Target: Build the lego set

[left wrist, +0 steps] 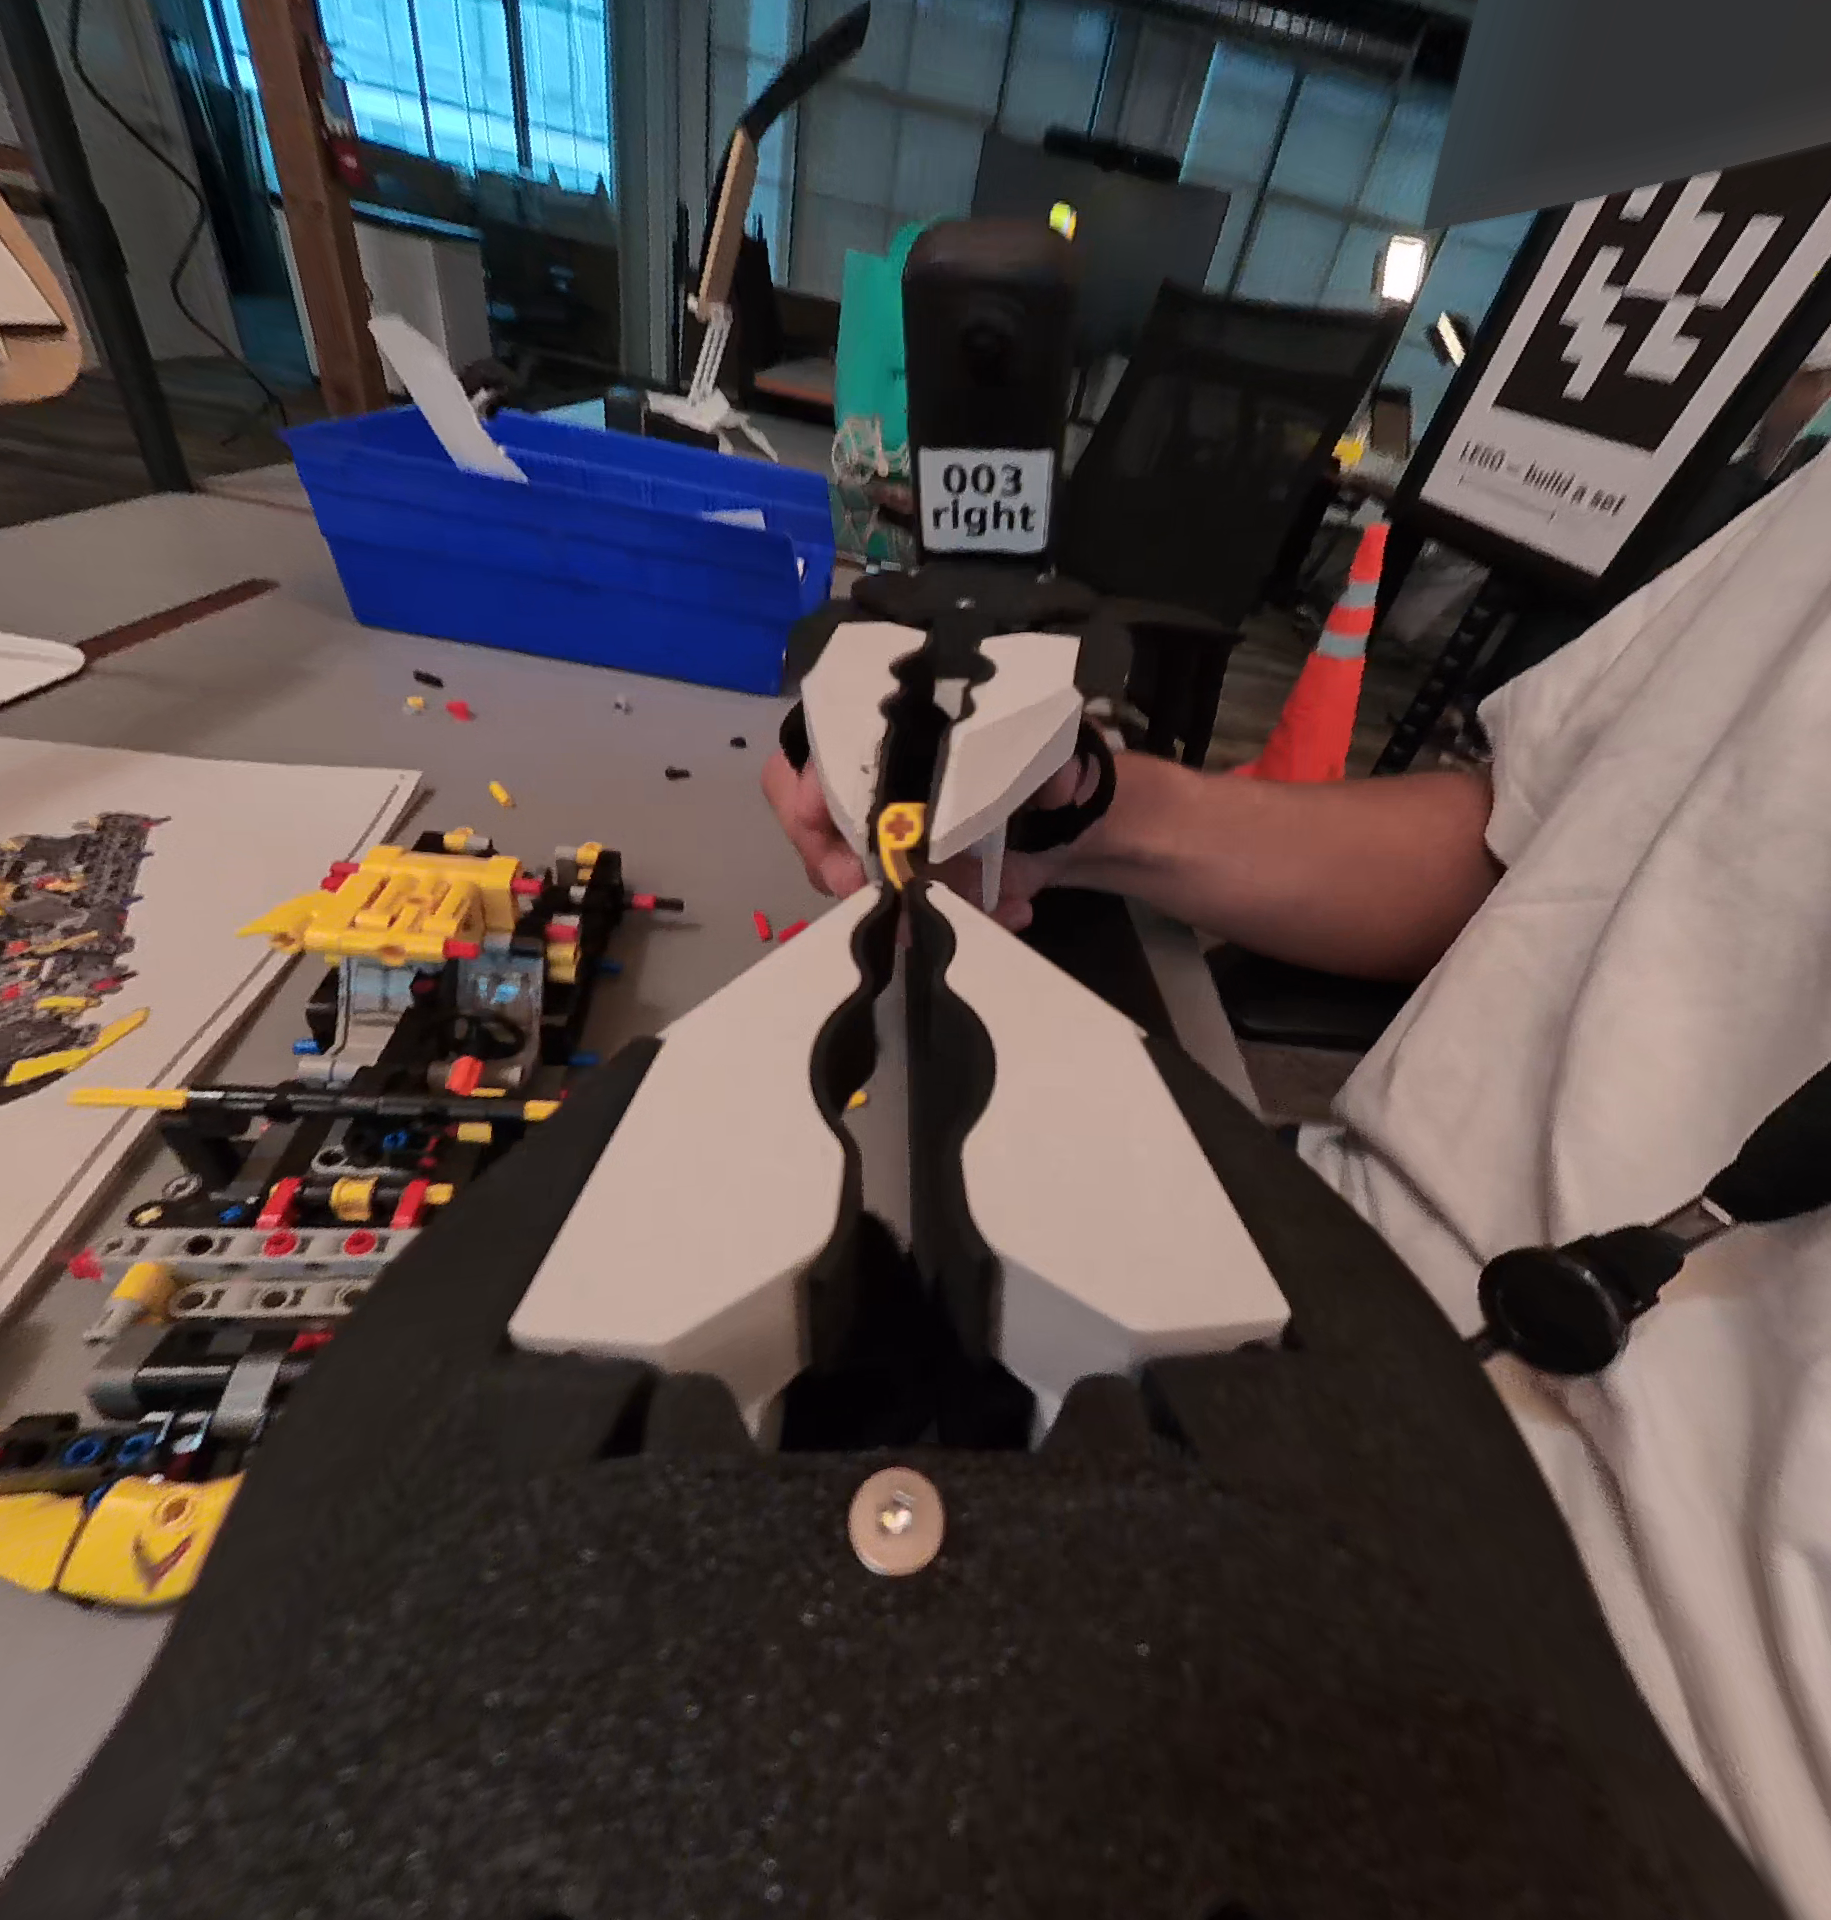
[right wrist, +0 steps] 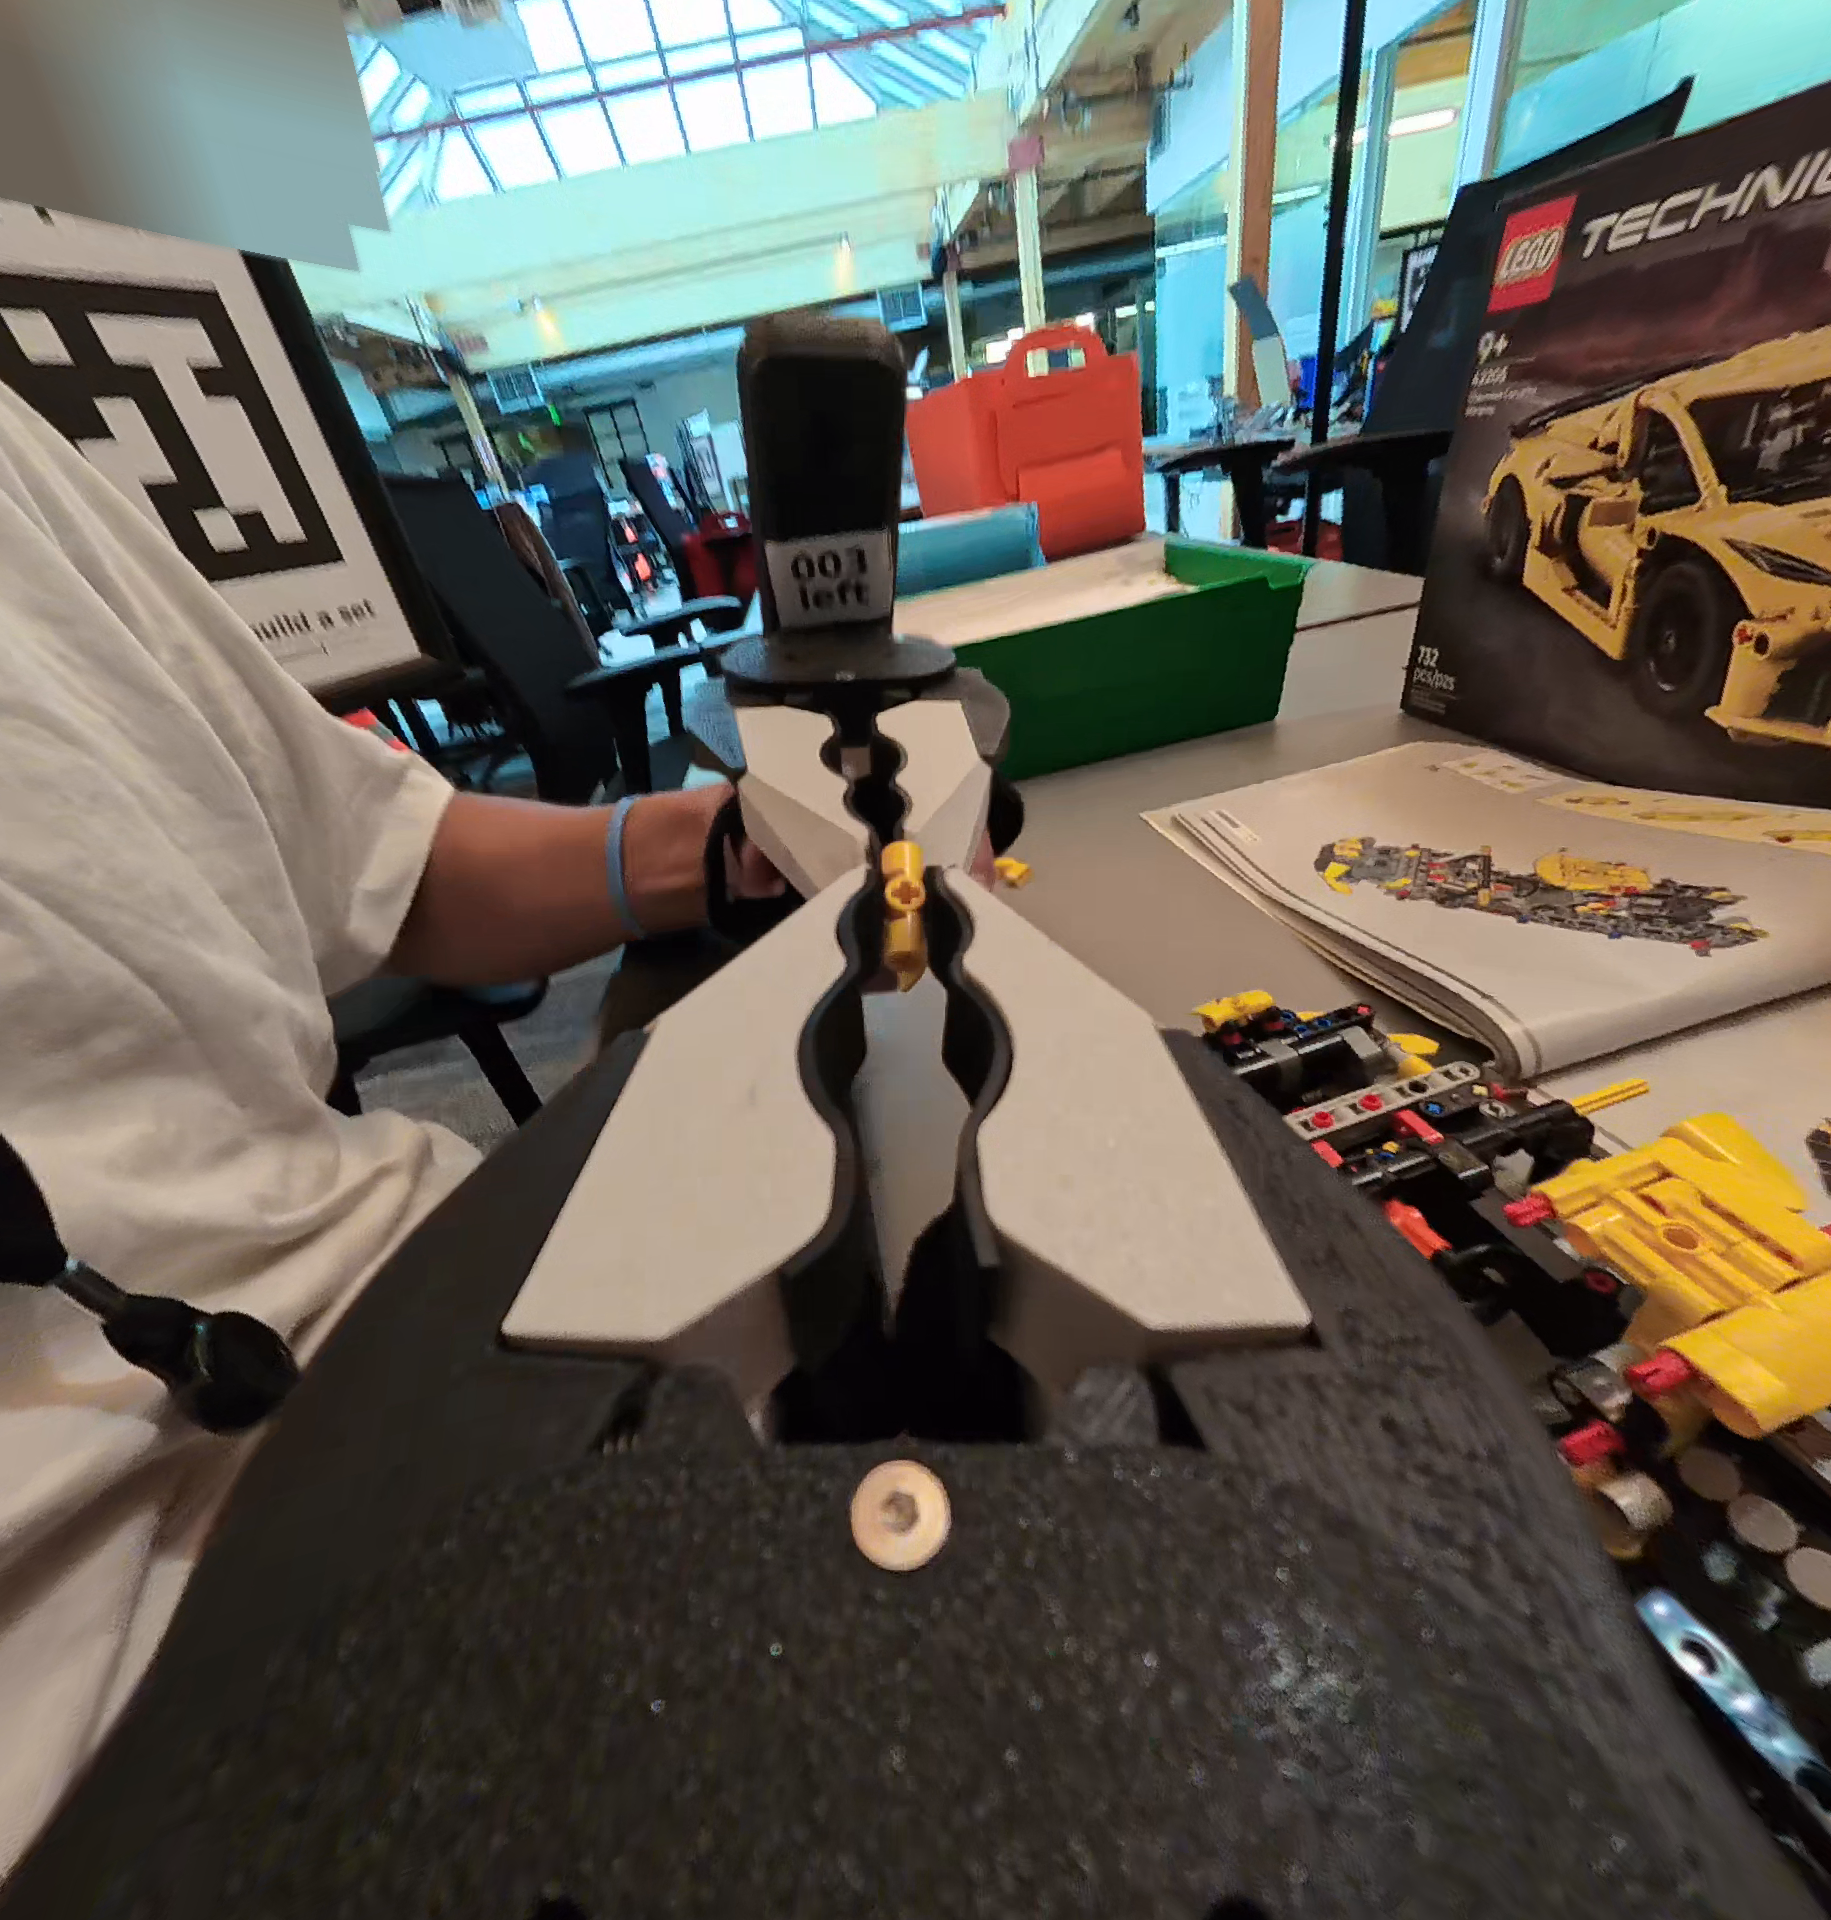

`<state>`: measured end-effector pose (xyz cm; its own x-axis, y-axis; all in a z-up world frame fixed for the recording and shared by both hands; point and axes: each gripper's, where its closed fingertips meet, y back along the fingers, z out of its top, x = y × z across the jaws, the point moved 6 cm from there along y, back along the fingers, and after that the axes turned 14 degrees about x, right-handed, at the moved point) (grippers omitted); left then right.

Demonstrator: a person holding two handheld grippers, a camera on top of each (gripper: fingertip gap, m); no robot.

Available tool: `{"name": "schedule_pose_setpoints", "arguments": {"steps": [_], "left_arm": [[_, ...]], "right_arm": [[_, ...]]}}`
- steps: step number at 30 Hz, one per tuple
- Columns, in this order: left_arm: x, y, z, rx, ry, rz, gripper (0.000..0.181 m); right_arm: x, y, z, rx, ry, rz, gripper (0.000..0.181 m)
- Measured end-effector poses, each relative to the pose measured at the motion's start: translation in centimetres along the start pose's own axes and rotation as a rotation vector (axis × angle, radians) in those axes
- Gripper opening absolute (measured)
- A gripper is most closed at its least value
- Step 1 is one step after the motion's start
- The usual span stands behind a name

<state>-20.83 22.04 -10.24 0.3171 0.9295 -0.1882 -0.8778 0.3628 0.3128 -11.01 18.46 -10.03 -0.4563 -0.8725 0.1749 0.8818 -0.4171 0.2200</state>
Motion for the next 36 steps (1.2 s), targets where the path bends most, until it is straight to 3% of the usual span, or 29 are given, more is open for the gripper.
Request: {"name": "schedule_pose_setpoints", "arguments": {"steps": [8, 13, 18, 24, 26, 31, 36], "left_arm": [[-0.5, -0.4, 2.4, -0.267, 0.095, -0.02, 0.0], [-0.2, -0.9, 2.5, -0.27, 0.151, -0.034, 0.0], [0.7, -0.6, 1.8, -0.255, 0.282, -0.119, 0.006], [0.1, -0.4, 1.9, -0.283, 0.365, -0.334, 0.008], [0.3, -0.1, 1.9, -0.306, 0.417, -0.421, 0.019], [1.1, -0.3, 1.1, -0.253, 0.454, -0.383, 0.021], [1.7, -0.4, 0.2, -0.227, 0.528, -0.422, 0.011]], "right_arm": [[-0.6, 0.8, 1.9, -0.217, -0.123, 0.002, 0.01], [-1.0, 1.1, 1.8, -0.226, -0.18, 0.036, 0.008], [-1.0, 1.6, 1.5, -0.178, 0.057, -0.157, 0.009], [0.2, 1.2, 1.8, -0.232, 0.195, -0.162, 0.008], [0.3, 1.0, 1.6, -0.21, 0.223, -0.186, 0.008], [0.3, -0.1, 0.5, -0.1, 0.404, -0.333, 0.008], [0.3, -0.6, 0.0, -0.057, 0.439, -0.347, 0.008]]}}
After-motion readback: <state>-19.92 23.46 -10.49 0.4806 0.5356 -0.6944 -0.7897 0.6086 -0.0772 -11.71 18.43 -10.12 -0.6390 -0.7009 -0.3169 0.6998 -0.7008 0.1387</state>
